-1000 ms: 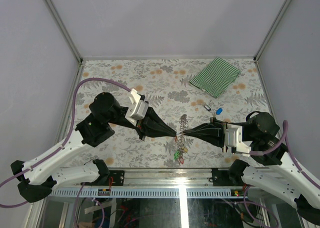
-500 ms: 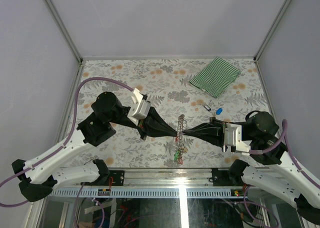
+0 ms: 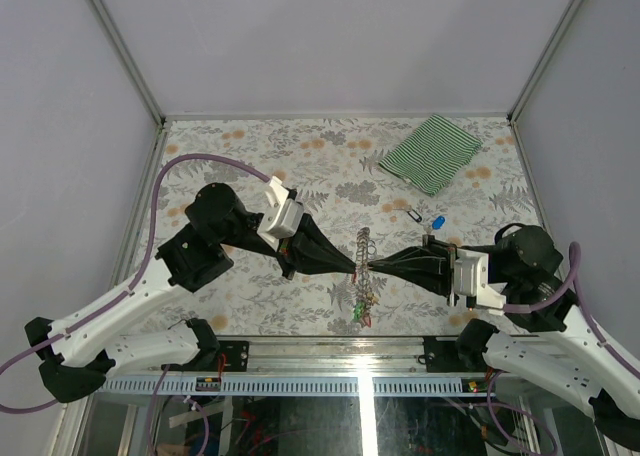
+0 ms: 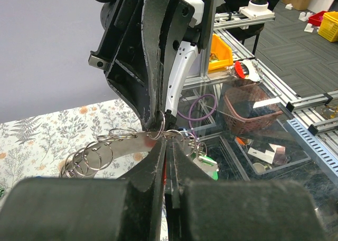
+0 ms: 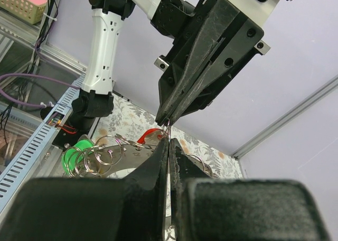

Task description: Put the keys on the keyring

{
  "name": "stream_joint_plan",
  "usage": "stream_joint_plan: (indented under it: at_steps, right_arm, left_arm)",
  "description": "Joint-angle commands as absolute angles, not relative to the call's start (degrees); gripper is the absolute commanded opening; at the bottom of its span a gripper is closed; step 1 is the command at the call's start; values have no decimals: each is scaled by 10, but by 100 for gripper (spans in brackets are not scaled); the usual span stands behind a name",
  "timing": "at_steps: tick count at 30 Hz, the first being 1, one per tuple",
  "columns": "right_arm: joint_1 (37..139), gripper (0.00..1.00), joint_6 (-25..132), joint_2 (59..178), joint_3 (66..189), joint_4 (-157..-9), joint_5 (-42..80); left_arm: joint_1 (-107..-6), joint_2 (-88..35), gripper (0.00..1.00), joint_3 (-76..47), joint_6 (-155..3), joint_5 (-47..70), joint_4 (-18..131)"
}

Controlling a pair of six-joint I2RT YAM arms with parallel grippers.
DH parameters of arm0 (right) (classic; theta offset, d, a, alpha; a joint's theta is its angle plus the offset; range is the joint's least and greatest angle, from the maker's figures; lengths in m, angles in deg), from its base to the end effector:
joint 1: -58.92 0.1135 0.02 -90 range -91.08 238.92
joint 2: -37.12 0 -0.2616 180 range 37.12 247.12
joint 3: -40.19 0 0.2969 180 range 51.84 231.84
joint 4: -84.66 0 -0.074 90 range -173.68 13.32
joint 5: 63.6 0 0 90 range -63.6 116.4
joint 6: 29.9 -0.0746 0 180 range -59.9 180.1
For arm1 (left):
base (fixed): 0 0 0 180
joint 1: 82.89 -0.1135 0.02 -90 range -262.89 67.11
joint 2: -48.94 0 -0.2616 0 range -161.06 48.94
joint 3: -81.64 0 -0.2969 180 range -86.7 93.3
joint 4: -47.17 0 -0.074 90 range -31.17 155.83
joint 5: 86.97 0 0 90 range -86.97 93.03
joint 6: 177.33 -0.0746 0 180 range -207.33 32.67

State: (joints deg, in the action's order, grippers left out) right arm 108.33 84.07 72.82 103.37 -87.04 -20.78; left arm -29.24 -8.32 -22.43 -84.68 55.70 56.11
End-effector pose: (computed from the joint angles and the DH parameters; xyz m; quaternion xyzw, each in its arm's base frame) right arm 0.0813 0.1789 0.4441 -0.5788 0.2309 0.3906 0.6775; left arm 0.1166 -0.2585 0.4487 0.5548 0.3754 -0.5754 0.4692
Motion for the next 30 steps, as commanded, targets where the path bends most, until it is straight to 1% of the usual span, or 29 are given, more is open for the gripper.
stream_joint_plan:
  at_steps: [1, 30]
  right_arm:
    - [1084, 2, 850, 719, 1060, -907, -201]
    - [1084, 2, 852, 718, 1058, -897, -197]
  left_arm:
    - [-289, -73, 0, -211, -859, 553, 551]
    - [-289, -69, 0, -212, -862, 559, 551]
